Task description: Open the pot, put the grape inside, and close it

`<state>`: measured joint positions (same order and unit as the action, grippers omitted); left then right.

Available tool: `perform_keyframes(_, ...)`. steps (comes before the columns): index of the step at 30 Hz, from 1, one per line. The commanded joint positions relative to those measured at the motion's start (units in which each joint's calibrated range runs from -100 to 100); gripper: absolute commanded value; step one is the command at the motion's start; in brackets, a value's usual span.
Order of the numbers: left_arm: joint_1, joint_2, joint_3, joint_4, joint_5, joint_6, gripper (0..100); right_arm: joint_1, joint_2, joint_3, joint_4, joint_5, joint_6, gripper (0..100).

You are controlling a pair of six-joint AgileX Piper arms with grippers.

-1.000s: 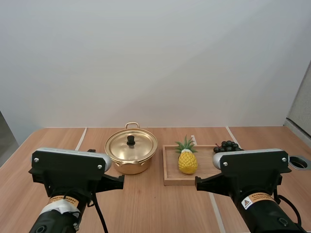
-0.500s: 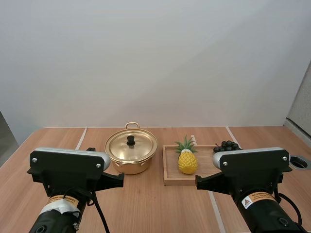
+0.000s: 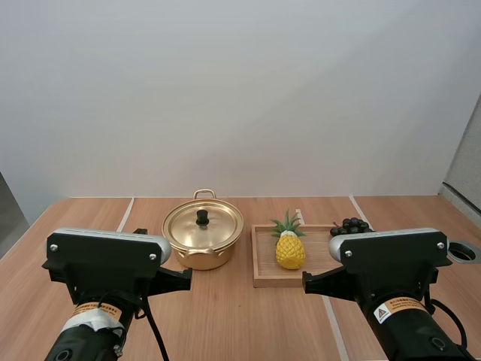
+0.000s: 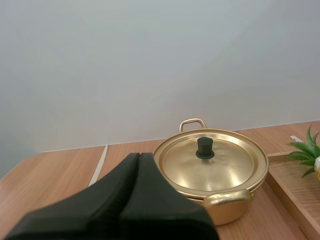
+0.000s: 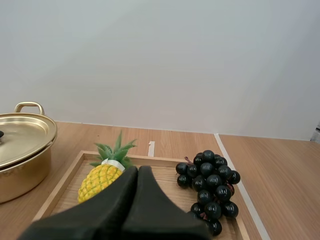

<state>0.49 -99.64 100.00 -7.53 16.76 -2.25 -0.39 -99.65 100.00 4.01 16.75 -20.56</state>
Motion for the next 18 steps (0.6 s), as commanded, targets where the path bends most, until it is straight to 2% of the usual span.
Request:
perform_keyframes(1,0.02,-0.4,0.0,0.1,-3.3,-0.4,0,-0.3,-0.3,0.0,-4.5,-3.2,-0.1,0)
perform_keyframes(5,0.02,-0.4,0.0,8.9,-20.1,5.6,0,-0.3,-0.3,0.0,-18.4,-18.0,-5.6,0)
perform_keyframes(8,0.02,-0.4,0.0,9.1,-39.9,5.6,0,-0.3,-0.3,0.0,-19.0,-37.7,-5.9,0)
perform_keyframes(10,0.02,-0.4,0.0,9.1,-48.9,5.6,0,-0.3,-0.3,0.0,-19.0,-51.0,-5.9,0)
perform_keyframes(12,0.02,-0.4,0.0,9.1,-51.6,6.7,0,-0.3,-0.3,0.0,-18.8,-56.0,-5.9,0)
perform_keyframes(14,0.02,-0.4,-2.0,9.1,-51.6,7.4,0,-0.3,-0.3,-2.8,-15.0,-55.4,-5.9,0)
perform_keyframes(18,0.02,-0.4,-7.5,4.9,-51.0,7.4,0,-0.3,-0.3,-11.1,-1.5,-46.7,-6.9,0)
